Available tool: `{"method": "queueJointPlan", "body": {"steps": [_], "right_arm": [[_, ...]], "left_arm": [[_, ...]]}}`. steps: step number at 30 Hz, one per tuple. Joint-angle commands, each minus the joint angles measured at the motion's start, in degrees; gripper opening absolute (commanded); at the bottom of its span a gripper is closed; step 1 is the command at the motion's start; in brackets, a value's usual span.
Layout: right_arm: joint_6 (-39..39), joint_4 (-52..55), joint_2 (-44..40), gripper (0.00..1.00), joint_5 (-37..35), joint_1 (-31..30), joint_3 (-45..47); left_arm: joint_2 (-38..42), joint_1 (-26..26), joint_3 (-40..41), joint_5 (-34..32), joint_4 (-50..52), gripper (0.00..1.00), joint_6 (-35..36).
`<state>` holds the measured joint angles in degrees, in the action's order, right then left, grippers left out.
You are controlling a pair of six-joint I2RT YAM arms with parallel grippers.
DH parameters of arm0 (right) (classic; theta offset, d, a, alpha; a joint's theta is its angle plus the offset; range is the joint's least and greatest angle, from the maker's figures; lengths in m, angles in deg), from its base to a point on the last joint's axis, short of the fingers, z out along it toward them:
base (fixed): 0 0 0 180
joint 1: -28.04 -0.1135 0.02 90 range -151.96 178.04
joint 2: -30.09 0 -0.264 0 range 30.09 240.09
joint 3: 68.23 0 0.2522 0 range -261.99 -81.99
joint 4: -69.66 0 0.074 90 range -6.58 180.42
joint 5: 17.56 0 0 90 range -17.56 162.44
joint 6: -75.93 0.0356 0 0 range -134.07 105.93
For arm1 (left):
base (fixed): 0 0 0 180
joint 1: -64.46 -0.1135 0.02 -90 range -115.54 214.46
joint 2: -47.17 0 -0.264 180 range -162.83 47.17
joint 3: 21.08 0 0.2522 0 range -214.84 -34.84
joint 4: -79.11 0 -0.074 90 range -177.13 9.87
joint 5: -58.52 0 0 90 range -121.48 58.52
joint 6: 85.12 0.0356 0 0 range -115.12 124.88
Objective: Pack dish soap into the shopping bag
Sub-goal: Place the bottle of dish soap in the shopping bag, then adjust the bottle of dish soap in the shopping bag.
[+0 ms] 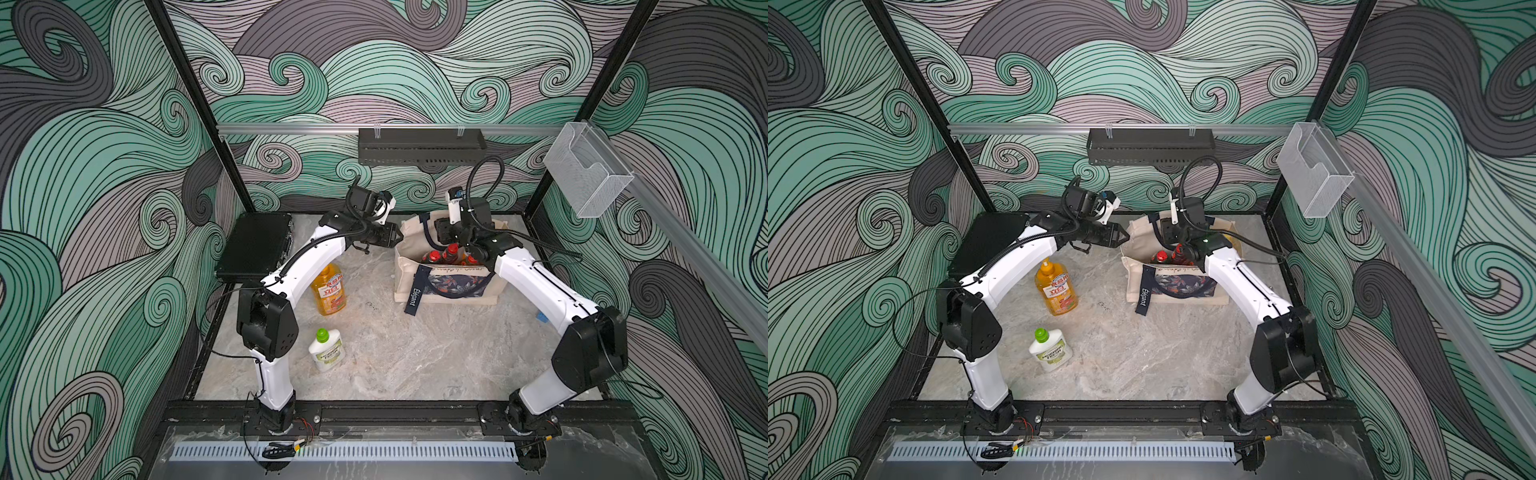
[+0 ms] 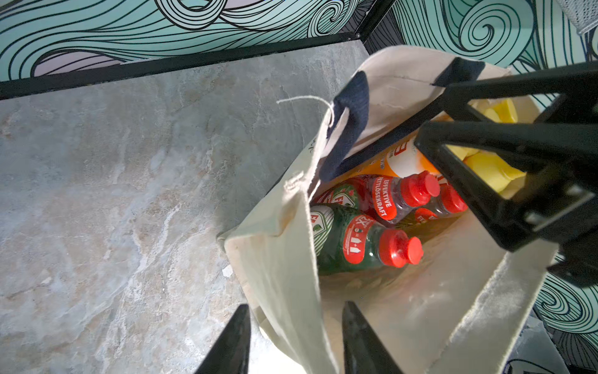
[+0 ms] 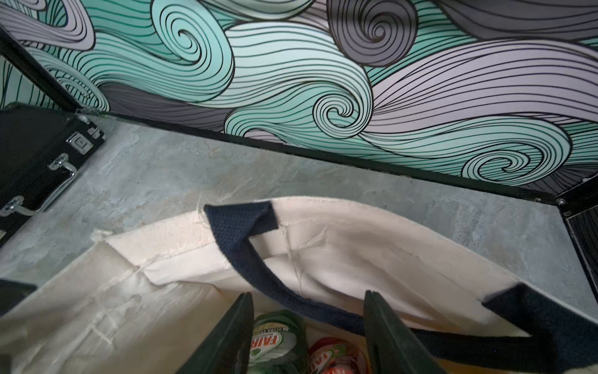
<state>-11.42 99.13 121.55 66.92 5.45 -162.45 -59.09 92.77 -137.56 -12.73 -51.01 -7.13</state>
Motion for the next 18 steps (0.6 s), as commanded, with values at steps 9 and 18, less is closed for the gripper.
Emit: {"method": "queueJointPlan", "body": {"steps": [9, 18], "right_arm": [[-1.78, 25.95, -11.54, 0.67, 8.80, -0.04, -3.20], [-0.97, 28.65, -16.06, 0.69, 9.03, -1.14, 3.20]], "left_arm": [[8.61, 0.80, 1.14, 1.56, 10.99, 0.68, -1.42], [12.95, 3.32, 6.16, 1.40, 5.23, 0.77, -6.44]]}}
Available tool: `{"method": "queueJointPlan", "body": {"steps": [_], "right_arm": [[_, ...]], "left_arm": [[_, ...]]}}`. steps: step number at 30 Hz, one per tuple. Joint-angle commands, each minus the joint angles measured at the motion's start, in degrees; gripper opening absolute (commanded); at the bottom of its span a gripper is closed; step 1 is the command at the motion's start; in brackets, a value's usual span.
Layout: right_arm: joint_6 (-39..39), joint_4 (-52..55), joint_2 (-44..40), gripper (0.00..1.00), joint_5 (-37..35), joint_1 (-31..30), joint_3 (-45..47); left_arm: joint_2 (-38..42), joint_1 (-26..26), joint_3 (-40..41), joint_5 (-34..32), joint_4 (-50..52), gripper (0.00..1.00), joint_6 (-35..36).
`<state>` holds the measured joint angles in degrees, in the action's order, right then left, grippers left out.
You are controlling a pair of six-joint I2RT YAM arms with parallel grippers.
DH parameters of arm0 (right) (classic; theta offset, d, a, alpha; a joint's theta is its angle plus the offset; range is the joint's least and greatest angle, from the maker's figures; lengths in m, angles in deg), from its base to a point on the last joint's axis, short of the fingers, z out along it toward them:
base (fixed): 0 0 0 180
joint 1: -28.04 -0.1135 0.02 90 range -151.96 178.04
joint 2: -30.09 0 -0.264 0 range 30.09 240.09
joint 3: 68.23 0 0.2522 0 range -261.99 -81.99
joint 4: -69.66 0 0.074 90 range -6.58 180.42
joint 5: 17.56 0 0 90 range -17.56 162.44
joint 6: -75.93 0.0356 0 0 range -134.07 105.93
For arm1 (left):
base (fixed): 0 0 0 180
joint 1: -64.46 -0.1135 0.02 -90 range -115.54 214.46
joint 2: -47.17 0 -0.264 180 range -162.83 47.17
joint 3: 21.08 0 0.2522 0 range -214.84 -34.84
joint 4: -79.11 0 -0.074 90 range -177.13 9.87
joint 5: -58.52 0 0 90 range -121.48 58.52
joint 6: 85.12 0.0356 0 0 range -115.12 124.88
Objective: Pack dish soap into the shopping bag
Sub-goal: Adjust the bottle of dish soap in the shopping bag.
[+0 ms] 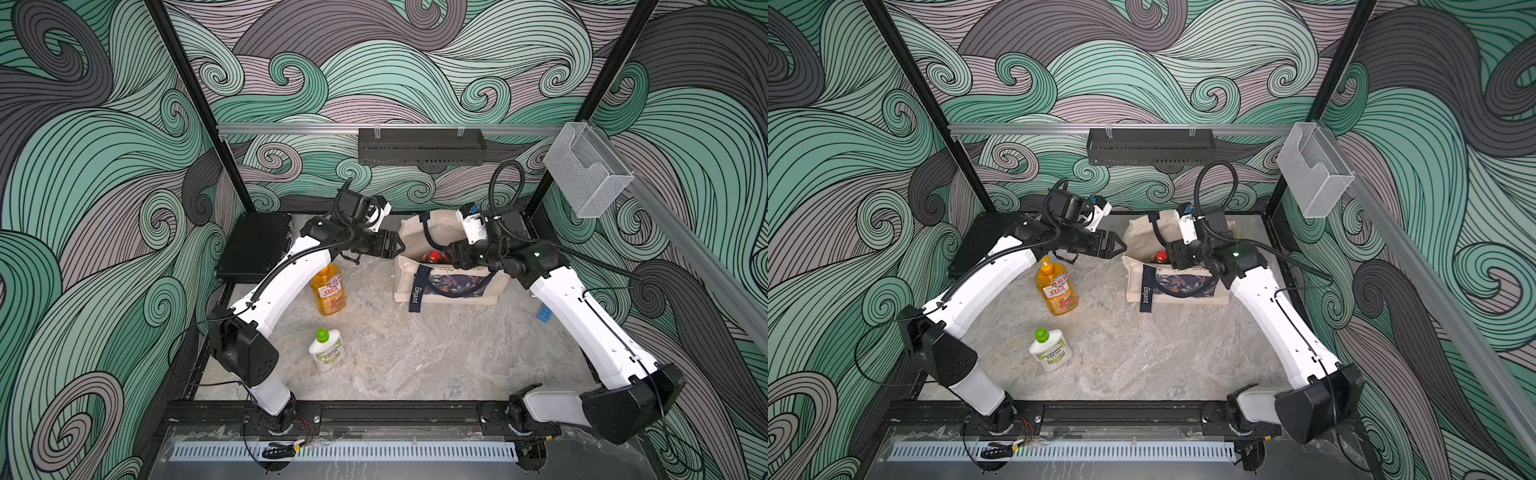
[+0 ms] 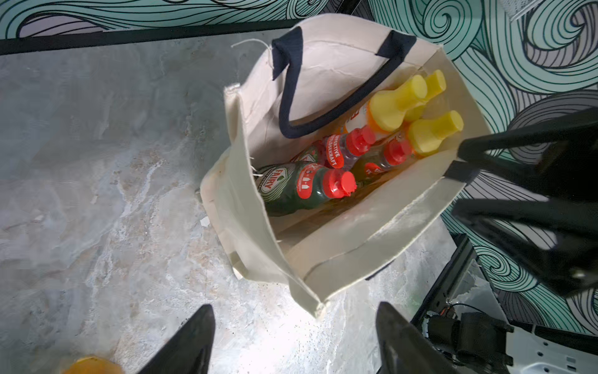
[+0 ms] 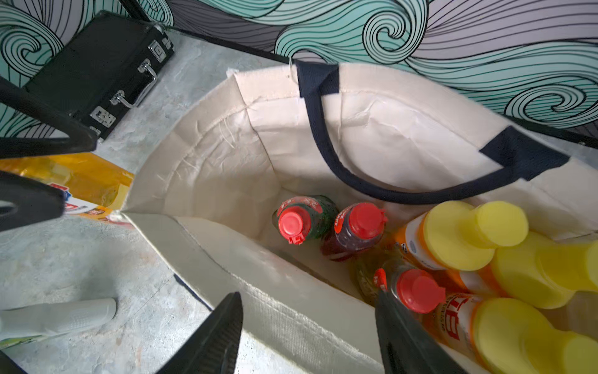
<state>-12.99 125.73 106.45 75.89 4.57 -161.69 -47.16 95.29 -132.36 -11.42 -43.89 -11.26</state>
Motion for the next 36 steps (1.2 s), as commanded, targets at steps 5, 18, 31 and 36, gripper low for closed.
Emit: {"method": "queueJointPlan", "body": {"steps": [5, 18, 31, 36], "right_arm": [[1.07, 1.71, -2.64, 0.69, -0.85, -1.03, 5.61], [-0.42, 3.80, -4.98, 0.69, -4.06, -1.48, 12.51], [-0.73, 3.41, -6.22, 0.69, -2.02, -1.47, 7.11], [-1.62, -0.18, -2.18, 0.65, 1.92, -1.66, 3.03]], "left_arm": [[0.64, 2.10, 3.97, -0.70, -5.55, 0.79, -4.40], [-0.49, 3.32, 8.08, -1.33, -8.37, 0.77, -6.00], [-1.15, 4.00, 11.97, -1.60, -8.89, 0.69, -6.28], [-1.21, 3.98, 12.00, -1.60, -8.18, 0.67, -5.78]]}}
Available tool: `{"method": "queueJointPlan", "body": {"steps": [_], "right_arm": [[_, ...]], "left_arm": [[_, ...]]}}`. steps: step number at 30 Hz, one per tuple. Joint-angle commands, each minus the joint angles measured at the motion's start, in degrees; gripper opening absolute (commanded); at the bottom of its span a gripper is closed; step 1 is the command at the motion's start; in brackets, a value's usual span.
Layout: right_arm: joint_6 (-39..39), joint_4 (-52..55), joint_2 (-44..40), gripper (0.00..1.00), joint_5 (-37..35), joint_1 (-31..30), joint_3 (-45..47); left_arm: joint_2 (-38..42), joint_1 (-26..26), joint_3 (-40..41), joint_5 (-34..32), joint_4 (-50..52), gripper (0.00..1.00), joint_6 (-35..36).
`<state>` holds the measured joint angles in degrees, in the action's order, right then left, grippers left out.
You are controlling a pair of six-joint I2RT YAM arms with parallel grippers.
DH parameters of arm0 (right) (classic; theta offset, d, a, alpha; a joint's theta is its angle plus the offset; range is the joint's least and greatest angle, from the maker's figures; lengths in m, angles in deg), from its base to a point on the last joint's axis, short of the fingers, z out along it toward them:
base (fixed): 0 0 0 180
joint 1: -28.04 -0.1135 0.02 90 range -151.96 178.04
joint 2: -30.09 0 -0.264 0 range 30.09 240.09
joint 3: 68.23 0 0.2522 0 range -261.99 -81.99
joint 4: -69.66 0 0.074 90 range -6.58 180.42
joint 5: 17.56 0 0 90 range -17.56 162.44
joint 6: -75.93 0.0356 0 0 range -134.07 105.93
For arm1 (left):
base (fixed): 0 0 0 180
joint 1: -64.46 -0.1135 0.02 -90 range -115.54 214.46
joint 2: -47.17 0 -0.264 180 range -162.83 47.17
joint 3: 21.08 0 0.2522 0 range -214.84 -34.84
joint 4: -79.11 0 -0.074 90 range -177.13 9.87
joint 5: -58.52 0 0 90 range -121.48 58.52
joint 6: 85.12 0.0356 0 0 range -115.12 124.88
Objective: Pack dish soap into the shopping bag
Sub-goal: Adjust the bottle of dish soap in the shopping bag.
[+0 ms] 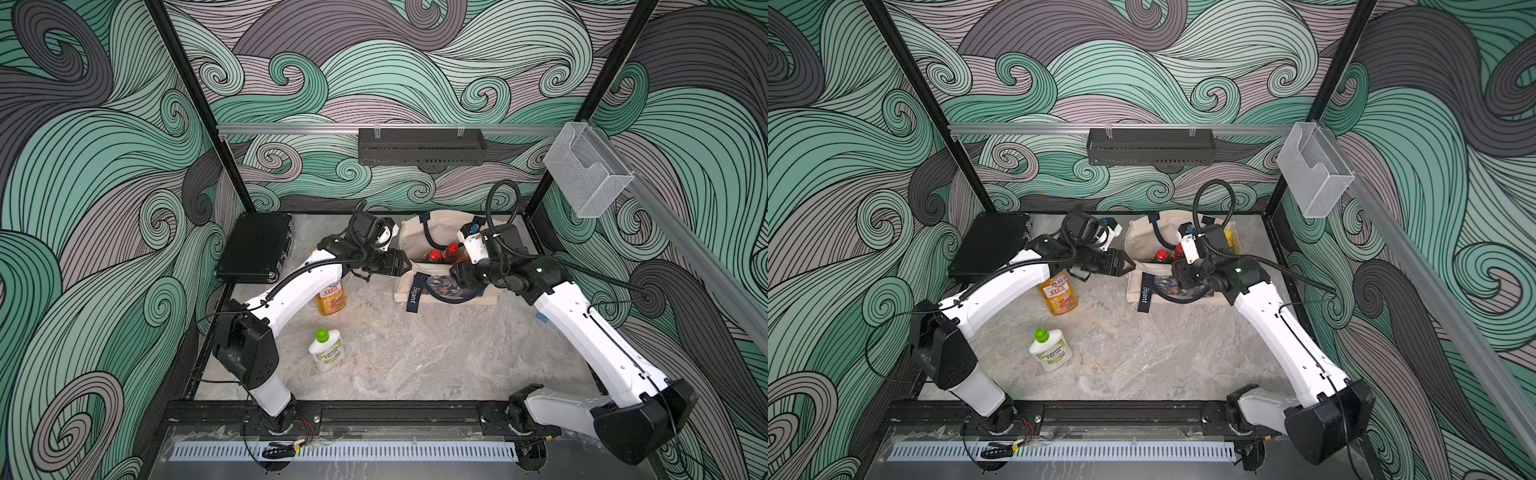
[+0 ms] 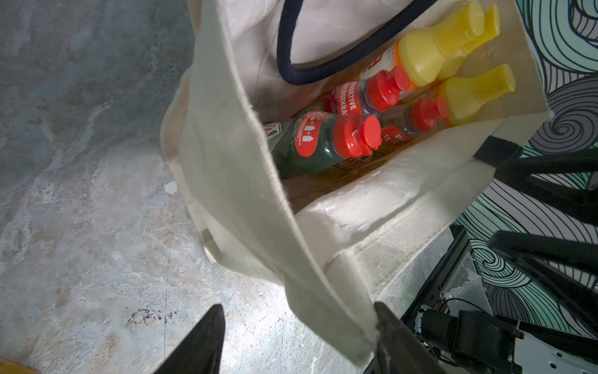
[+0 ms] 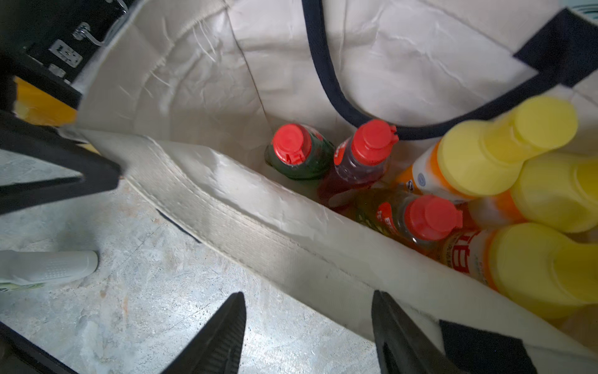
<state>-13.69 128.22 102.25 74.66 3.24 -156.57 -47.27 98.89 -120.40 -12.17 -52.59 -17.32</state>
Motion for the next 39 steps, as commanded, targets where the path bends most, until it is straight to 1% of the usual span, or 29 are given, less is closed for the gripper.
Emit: {"method": "queueJointPlan", "body": {"steps": [1, 7, 13, 20, 25, 31, 38, 39], "right_arm": [[-1.08, -3.41, 2.86, 0.64, 3.72, -0.49, -2.60], [-1.94, -4.87, 10.82, 0.63, 5.84, -1.52, -7.72], [-3.10, -4.74, 17.30, 0.62, 4.29, -2.36, -9.36], [-2.32, -6.72, 19.76, 0.61, -0.19, -2.36, -8.41], [-1.81, -8.48, 21.25, 0.58, -0.30, -2.36, -9.16], [-1.87, -7.46, 23.24, 0.45, -0.37, -2.31, -10.99], [-2.99, -6.68, 23.82, 0.28, -2.56, -2.22, -11.85], [-3.38, -6.57, 23.97, 0.24, -2.85, -2.14, -12.18]], "left_arm": [[-0.98, 0.37, -0.01, -0.85, 0.63, 0.67, 0.37], [-0.16, 0.37, -1.55, -1.12, 1.58, 0.67, 1.30], [0.03, 0.37, -3.59, -1.82, 2.59, 0.67, 2.52], [0.81, 0.33, -3.39, -2.52, 1.75, 0.67, 3.08], [0.94, 0.41, -3.34, -2.87, 2.01, 0.67, 3.54], [1.14, 0.22, -3.34, -3.57, 2.38, 0.67, 4.23], [1.31, 0.26, -3.78, -3.75, 2.77, 0.66, 4.87], [1.28, 0.28, -3.88, -3.84, 2.82, 0.66, 5.01]]}}
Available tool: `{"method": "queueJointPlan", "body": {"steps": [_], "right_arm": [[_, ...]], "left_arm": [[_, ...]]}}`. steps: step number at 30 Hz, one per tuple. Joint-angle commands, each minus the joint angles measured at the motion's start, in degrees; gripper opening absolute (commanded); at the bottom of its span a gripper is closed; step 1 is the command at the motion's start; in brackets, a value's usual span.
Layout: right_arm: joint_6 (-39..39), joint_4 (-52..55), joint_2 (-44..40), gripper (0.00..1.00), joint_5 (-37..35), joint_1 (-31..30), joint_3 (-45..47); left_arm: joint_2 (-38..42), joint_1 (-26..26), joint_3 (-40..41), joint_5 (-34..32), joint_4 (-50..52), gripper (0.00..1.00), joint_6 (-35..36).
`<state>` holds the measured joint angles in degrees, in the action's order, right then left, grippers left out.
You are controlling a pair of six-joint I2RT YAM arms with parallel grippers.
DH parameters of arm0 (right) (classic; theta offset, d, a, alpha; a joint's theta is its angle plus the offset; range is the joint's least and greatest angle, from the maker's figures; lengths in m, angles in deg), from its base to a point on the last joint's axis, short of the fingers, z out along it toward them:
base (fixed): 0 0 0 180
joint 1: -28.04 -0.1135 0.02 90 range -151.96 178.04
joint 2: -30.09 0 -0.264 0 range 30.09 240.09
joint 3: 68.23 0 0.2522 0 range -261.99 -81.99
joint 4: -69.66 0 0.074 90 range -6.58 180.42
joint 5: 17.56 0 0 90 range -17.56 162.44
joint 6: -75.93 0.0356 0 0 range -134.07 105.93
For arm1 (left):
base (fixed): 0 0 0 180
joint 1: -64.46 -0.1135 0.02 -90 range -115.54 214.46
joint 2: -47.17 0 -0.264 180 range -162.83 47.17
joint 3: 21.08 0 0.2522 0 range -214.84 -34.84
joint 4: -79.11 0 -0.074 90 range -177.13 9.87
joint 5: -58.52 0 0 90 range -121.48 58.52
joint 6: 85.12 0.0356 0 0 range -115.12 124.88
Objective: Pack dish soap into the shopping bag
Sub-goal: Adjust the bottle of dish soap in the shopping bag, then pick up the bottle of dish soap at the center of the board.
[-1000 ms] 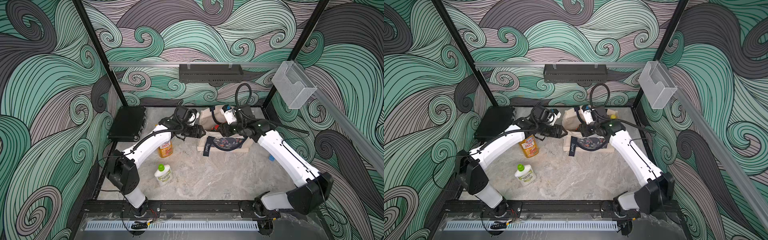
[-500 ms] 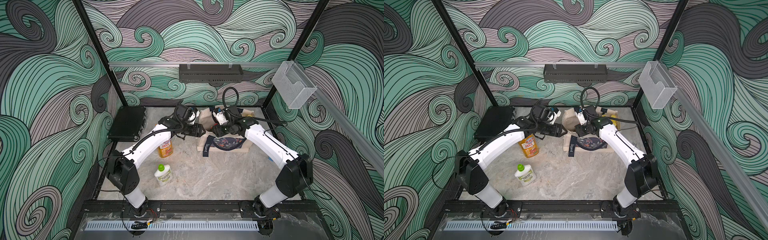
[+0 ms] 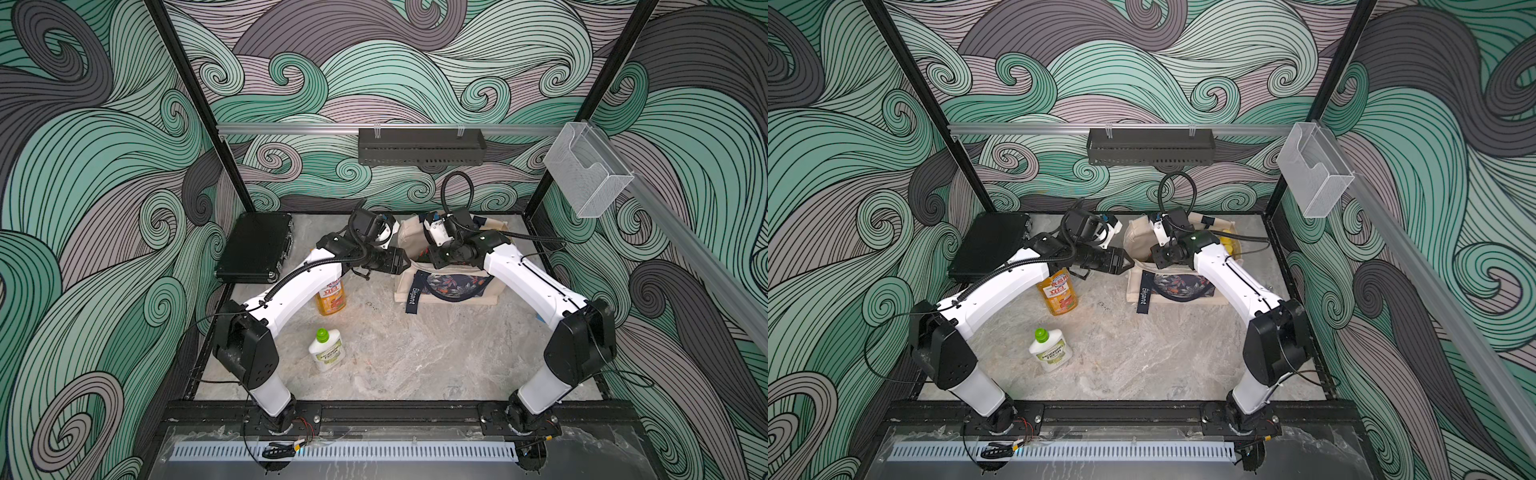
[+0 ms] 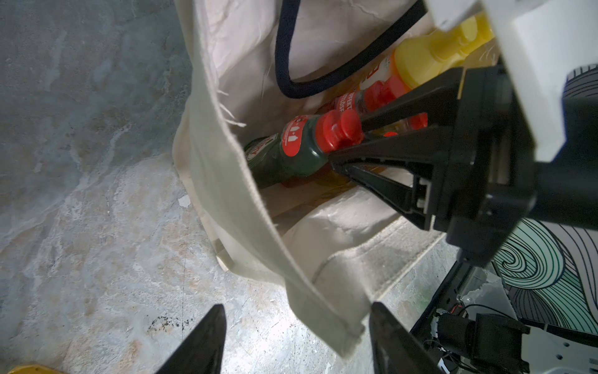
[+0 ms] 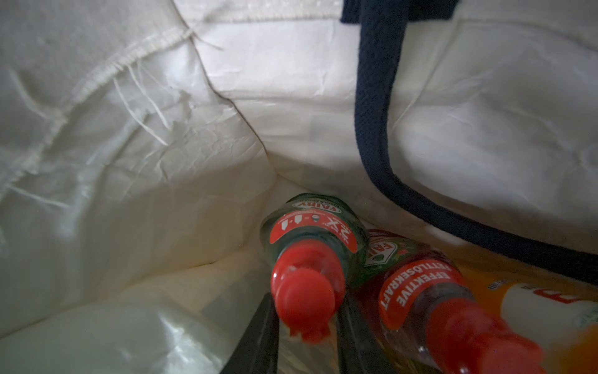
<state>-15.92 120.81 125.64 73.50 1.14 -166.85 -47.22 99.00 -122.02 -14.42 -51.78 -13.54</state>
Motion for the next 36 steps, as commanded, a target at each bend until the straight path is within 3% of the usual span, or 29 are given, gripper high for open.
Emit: {"method": "queueJointPlan", "body": {"steps": [1, 7, 9, 10, 13, 14, 22, 27, 36], "right_arm": [[-1.40, 1.10, 0.60, 0.21, -1.95, 0.00, -2.29], [-3.62, 2.52, 0.61, 0.12, -3.02, 0.53, -4.14], [-3.75, 3.14, 0.50, 0.13, -3.66, 0.77, -4.48], [-3.86, 3.39, 0.30, 0.16, -3.62, 0.86, -4.57], [-3.52, 4.28, -0.86, 0.41, -3.76, 0.97, -4.66], [-3.28, 4.34, -1.49, 0.45, -3.41, 1.01, -4.55], [-2.98, 6.77, -6.40, 0.61, 1.13, 0.84, -5.97], [-4.47, 6.95, -9.53, 0.64, 3.91, -1.22, -7.43], [-6.10, 3.35, -8.32, 0.68, 6.51, -13.89, -13.04]], "left_arm": [[1.29, 0.17, -2.37, -1.69, 2.26, 0.66, 1.43], [1.67, 0.00, -2.47, -2.19, 2.65, 0.66, 1.85], [1.65, -0.14, -2.57, -2.12, 2.86, 0.66, 1.99], [1.72, -0.18, -2.66, -2.14, 3.00, 0.66, 1.98], [1.92, -0.35, -2.80, -2.21, 3.32, 0.67, 2.29], [2.01, -0.44, -2.97, -2.21, 3.46, 0.67, 2.39], [4.39, -3.42, -10.33, -2.03, 10.16, 0.83, 3.61], [9.32, -9.36, -11.67, -1.56, 11.82, 0.91, 3.78], [14.92, -29.93, -6.26, 2.57, 9.92, 0.94, 3.03]]}}
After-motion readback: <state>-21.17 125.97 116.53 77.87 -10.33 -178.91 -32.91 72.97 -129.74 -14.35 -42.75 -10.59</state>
